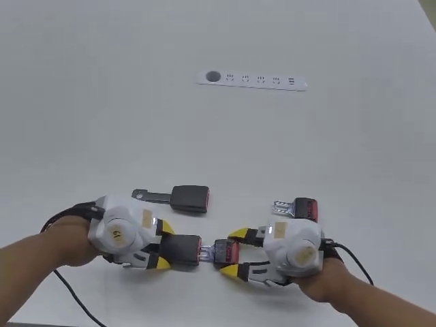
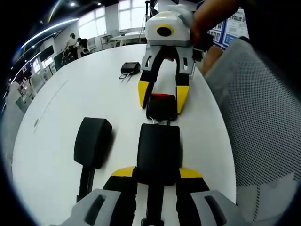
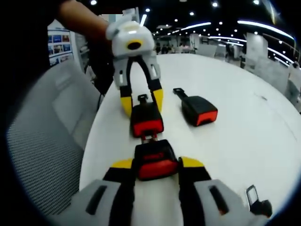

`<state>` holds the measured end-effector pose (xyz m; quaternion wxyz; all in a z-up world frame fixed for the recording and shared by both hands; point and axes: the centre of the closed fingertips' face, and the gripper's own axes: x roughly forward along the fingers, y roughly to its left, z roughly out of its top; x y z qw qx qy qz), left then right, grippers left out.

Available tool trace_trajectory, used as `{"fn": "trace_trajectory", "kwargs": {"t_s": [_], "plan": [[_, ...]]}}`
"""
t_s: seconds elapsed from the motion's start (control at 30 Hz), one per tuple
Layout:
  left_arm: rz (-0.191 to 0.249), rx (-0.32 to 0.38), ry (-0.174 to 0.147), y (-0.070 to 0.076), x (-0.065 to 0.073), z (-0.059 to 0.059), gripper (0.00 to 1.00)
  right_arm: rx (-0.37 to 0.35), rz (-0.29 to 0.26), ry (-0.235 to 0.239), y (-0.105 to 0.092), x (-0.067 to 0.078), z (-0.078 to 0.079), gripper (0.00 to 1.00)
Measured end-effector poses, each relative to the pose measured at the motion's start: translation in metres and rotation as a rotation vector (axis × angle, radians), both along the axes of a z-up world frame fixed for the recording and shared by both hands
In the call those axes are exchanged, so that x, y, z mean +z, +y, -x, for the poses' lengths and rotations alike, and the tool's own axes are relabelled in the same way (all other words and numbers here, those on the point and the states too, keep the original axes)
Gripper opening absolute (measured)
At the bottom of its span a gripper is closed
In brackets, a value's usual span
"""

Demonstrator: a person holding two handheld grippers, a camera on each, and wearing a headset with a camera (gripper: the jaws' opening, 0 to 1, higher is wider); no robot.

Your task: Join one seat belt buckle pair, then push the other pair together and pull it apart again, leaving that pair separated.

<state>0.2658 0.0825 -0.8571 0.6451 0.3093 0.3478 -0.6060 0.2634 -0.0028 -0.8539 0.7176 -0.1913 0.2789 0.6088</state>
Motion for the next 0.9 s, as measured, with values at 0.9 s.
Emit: {"fn": "trace_trajectory", "kwargs": {"t_s": [0.9], "plan": [[-0.022, -0.048, -0.01, -0.001, -0.004, 0.001, 0.32, -0.047, 0.078, 0.037, 0.02, -0.002, 0.0, 0.35]]}}
